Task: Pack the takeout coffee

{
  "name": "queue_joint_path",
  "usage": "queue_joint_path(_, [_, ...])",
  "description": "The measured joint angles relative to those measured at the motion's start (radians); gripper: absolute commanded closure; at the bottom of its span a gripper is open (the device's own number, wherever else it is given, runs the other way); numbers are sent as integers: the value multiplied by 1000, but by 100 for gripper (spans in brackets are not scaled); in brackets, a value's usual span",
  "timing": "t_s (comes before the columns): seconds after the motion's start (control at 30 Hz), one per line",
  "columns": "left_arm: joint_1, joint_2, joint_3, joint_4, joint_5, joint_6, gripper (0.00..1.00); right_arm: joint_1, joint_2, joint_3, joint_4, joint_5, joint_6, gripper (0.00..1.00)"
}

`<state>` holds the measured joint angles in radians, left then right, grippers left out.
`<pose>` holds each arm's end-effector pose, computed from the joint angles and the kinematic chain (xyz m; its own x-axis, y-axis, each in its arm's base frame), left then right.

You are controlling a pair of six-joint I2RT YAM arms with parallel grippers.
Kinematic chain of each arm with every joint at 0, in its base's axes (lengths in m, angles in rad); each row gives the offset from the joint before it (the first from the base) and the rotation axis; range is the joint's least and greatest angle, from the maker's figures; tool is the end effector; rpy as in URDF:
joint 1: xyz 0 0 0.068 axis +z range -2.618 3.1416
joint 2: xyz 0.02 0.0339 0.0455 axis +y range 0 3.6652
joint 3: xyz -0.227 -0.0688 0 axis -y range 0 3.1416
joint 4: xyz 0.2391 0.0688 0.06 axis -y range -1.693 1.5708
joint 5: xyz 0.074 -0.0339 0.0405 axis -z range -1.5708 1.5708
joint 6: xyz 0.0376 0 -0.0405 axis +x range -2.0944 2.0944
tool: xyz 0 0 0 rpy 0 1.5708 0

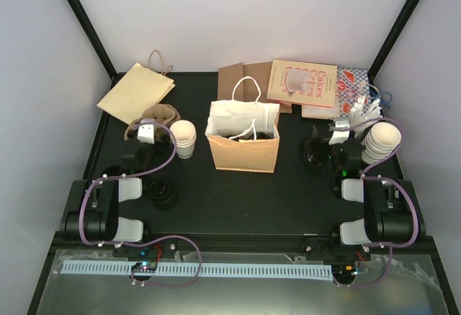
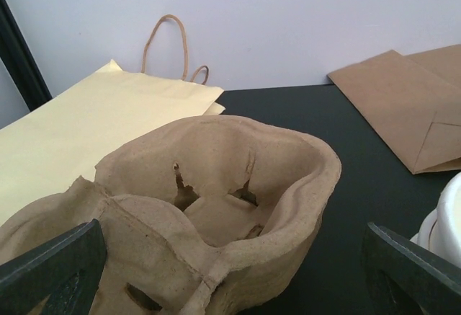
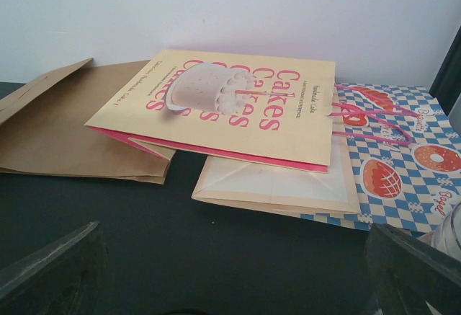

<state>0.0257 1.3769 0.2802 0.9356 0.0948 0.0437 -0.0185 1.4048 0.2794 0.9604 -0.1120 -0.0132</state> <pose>0.2488 0.0028 0.1330 -0.1572 0.0395 -0.9868 0.0748 0.9968 0.0280 0.2495 -0.0004 0.1292 -0.1630 -0.0101 -0.9866 -0.0940 0.9956 0.0053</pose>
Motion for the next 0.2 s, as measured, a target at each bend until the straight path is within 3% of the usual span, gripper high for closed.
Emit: queue_joint_path(0.2, [0, 0, 0, -3, 4, 6, 1, 0, 0, 0, 0, 0, 0, 0])
